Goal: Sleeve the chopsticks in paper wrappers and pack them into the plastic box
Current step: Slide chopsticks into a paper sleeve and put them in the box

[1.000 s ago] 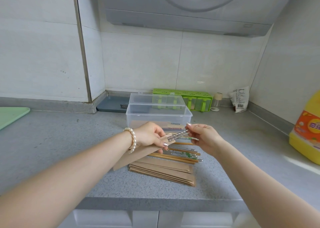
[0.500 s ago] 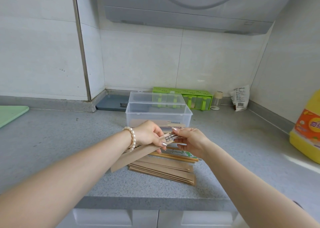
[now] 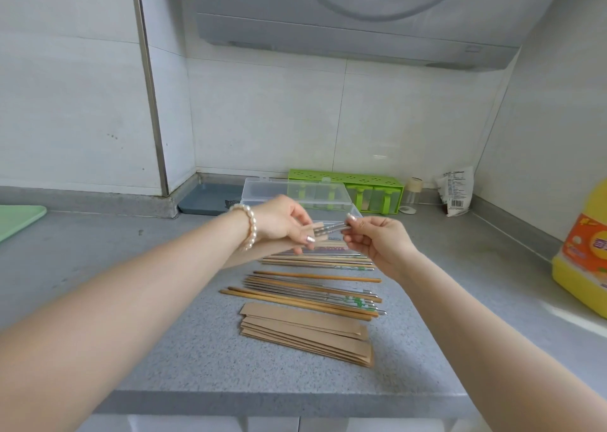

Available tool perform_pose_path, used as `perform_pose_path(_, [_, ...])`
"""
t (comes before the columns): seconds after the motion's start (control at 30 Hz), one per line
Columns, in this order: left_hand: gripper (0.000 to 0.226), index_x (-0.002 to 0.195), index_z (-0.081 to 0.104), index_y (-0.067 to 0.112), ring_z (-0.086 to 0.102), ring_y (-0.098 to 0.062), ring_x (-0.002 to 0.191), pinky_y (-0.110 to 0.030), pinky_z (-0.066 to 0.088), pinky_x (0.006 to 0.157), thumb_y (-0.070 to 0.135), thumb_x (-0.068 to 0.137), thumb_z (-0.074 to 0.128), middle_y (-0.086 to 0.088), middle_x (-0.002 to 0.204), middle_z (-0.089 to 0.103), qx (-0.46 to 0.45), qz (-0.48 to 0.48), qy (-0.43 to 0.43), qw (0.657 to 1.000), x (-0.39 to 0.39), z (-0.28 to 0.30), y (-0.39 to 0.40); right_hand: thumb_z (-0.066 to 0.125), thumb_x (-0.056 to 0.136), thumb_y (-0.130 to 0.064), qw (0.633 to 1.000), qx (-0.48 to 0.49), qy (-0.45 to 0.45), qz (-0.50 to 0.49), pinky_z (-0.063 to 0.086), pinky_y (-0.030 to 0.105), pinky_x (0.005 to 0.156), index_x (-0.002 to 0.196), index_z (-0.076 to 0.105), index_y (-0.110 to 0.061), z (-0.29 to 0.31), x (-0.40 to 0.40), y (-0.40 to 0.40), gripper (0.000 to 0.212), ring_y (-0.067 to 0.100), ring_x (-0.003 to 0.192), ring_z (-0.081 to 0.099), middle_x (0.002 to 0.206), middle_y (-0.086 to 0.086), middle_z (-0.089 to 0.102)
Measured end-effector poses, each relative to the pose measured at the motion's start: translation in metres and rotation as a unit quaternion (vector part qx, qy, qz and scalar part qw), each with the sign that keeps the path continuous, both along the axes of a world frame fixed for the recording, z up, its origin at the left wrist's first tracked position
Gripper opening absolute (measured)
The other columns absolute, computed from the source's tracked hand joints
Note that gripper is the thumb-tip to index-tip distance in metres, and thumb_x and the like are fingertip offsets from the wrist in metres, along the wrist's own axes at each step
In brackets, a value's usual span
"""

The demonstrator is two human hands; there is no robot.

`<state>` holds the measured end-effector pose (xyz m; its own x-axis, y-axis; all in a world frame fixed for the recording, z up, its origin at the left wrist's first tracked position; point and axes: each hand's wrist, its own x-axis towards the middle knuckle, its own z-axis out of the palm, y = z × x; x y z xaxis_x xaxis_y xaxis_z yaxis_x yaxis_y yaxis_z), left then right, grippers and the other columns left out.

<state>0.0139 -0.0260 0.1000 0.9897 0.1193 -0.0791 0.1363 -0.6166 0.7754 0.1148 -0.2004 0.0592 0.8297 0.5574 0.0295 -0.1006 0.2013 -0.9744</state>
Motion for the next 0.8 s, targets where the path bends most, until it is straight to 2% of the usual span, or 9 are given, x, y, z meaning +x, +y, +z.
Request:
perform_pose_path(0.07, [0.021,0.102,0.063,0.011,0.068,-0.010,0.066,-0.020,0.055,0.066,0.011,0.081,0.068,-0.002,0.090,0.073,0.026,0.003,-0.019,0.999,0.011,0.016,0.004,0.063,0.083,-0.003,0.999,0.015,-0.017,-0.026,0.054,0.021,0.051,0.080,0.064,0.005,0.015,0.007,0.006,0.009,0.013,0.050,0.062,0.063,0.011,0.067])
perform_pose_path(0.13, [0.028,0.105,0.062,0.015,0.066,-0.011,0.077,-0.025,0.053,0.075,0.018,0.079,0.072,-0.003,0.098,0.072,0.096,0.035,-0.065,0.993,0.027,0.029,0.013,0.065,0.083,-0.003,0.997,0.028,-0.025,-0.063,0.053,0.019,0.049,0.077,0.064,0.003,0.028,0.018,0.015,0.008,0.011,0.048,0.061,0.059,0.009,0.066])
perform_pose_path(0.2, [0.038,0.113,0.058,0.018,0.062,-0.015,0.097,-0.031,0.047,0.092,0.031,0.080,0.071,0.001,0.111,0.066,0.198,0.107,-0.144,0.964,0.041,0.034,0.025,0.066,0.083,-0.003,0.992,0.043,-0.021,-0.119,0.052,0.018,0.047,0.074,0.062,0.000,0.037,0.032,0.021,0.010,0.008,0.043,0.059,0.054,0.006,0.063])
perform_pose_path(0.3, [0.039,0.121,0.055,0.017,0.055,-0.022,0.114,-0.038,0.042,0.098,0.040,0.090,0.054,0.000,0.124,0.060,0.261,0.201,-0.225,0.917,0.048,0.022,0.045,0.070,0.081,-0.005,0.976,0.037,-0.001,-0.213,0.054,0.020,0.049,0.070,0.060,-0.004,0.041,0.065,0.024,0.015,0.008,0.041,0.058,0.060,0.008,0.061])
perform_pose_path(0.43, [0.045,0.137,0.041,0.018,0.045,-0.026,0.126,-0.043,0.037,0.103,0.039,0.099,0.030,-0.004,0.139,0.048,0.321,0.187,-0.111,0.922,0.046,-0.023,0.074,0.075,0.078,-0.010,0.959,-0.052,0.029,-0.276,0.048,0.021,0.043,0.065,0.061,-0.006,0.029,0.095,0.028,0.019,0.012,0.041,0.056,0.062,0.010,0.063])
perform_pose_path(0.53, [0.046,0.140,0.036,0.022,0.035,-0.025,0.135,-0.051,0.019,0.113,0.039,0.100,0.021,-0.002,0.144,0.042,0.324,0.171,-0.044,0.929,0.049,-0.052,0.088,0.076,0.077,-0.016,0.949,-0.127,0.034,-0.285,0.044,0.024,0.047,0.059,0.062,-0.008,0.015,0.100,0.042,0.024,0.014,0.047,0.052,0.059,0.006,0.065])
perform_pose_path(0.6, [0.046,0.142,0.034,0.024,0.021,-0.024,0.142,-0.051,0.009,0.115,0.037,0.101,0.016,0.001,0.147,0.039,0.337,0.166,-0.017,0.927,0.052,-0.064,0.089,0.075,0.079,-0.021,0.944,-0.180,0.023,-0.274,0.042,0.024,0.052,0.055,0.063,-0.010,0.008,0.099,0.052,0.028,0.012,0.049,0.048,0.051,0.000,0.064])
perform_pose_path(0.73, [0.046,0.144,0.029,0.029,0.007,-0.020,0.144,-0.045,0.002,0.117,0.031,0.100,0.014,0.004,0.143,0.044,0.336,0.166,-0.008,0.927,0.054,-0.070,0.088,0.070,0.083,-0.030,0.922,-0.277,-0.053,-0.265,0.042,0.023,0.057,0.061,0.066,-0.012,0.004,0.095,0.064,0.029,0.012,0.052,0.044,0.071,0.001,0.069])
perform_pose_path(0.8, [0.047,0.144,0.029,0.030,0.006,-0.019,0.145,-0.045,0.001,0.117,0.031,0.100,0.013,0.005,0.140,0.048,0.328,0.171,-0.006,0.929,0.054,-0.070,0.090,0.065,0.086,-0.033,0.903,-0.325,-0.125,-0.252,0.037,0.022,0.048,0.073,0.071,-0.008,0.000,0.093,0.069,0.030,0.013,0.047,0.043,0.066,0.001,0.065])
